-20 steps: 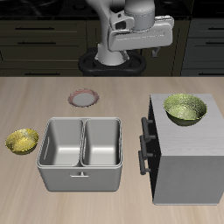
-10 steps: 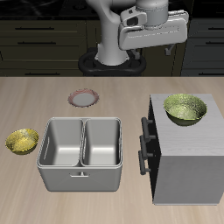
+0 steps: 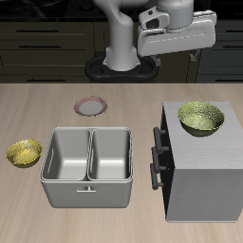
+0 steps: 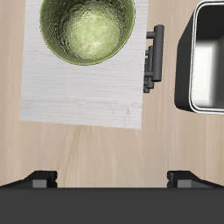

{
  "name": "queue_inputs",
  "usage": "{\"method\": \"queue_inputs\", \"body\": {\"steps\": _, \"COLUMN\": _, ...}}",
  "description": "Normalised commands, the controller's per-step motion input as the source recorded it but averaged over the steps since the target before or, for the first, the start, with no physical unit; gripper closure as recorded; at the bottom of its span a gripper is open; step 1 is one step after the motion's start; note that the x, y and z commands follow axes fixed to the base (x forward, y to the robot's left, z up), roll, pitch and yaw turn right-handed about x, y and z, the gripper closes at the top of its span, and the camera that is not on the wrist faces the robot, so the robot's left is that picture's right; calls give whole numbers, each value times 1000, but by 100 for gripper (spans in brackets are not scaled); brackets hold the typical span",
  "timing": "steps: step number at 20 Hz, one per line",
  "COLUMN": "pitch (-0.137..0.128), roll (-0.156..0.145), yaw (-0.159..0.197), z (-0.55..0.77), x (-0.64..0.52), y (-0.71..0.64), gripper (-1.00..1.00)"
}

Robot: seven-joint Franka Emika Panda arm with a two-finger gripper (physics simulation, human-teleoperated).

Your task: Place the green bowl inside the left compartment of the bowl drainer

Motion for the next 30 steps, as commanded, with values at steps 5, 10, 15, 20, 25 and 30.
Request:
{"method": "queue_inputs", "body": {"steps": 5, "pitch": -8, "roll": -36, "yaw": -5, "z": 71, "x": 318, "y": -47, "gripper": -100}}
{"method": "queue_inputs", "body": {"steps": 10, "pitch": -2, "roll": 1, "yaw": -39, "z": 76, "x": 199, "y": -2, "gripper": -100}}
{"method": "queue_inputs", "body": {"steps": 15, "pitch": -29, "roll": -19, "yaw": -31, "z": 205, "x": 244, "y": 11, "gripper": -100}}
{"method": "queue_inputs", "body": {"steps": 20, "pitch": -43, "roll": -7, "yaw": -51, "z": 204, "x": 196, "y": 5, "gripper": -100}}
{"method": "queue_inputs", "body": {"steps": 25, "pitch": 2, "roll": -12, "yaw": -49, "z": 62, "x": 246, "y": -49, "gripper": -100}}
{"method": "queue_inputs", "body": {"steps": 30, "pitch": 8, "roll": -11, "yaw": -35, "z": -23, "x": 229, "y": -116, "gripper": -100}}
